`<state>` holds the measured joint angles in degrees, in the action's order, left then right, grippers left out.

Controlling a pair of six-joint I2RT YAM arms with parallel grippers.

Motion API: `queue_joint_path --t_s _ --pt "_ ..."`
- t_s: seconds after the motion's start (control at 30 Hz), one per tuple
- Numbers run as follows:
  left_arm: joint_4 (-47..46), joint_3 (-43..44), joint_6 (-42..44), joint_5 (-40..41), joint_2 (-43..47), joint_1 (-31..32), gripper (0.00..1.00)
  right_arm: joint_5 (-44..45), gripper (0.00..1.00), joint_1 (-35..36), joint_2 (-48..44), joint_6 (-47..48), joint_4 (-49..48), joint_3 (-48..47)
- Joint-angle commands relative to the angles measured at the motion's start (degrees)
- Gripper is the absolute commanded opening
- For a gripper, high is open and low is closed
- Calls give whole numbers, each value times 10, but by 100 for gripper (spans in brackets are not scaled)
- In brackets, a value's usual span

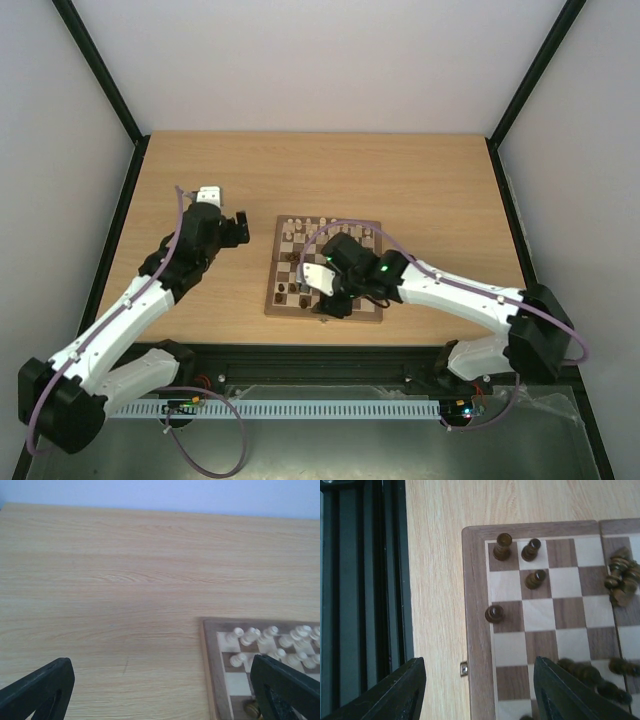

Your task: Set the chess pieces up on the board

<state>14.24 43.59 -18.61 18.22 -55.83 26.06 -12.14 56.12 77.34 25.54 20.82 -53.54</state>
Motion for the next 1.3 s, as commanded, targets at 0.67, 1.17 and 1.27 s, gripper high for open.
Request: queue_joint_path --t_s 0.67,1.17,1.27 --pt "-55 -42 39 33 76 19 99 166 52 60 165 -37 -84 -42" --pt "-58 -45 41 31 73 21 99 193 49 60 178 -37 -94 -44" --pt "-59 -47 42 17 67 21 99 180 50 60 171 -39 -89 -49"
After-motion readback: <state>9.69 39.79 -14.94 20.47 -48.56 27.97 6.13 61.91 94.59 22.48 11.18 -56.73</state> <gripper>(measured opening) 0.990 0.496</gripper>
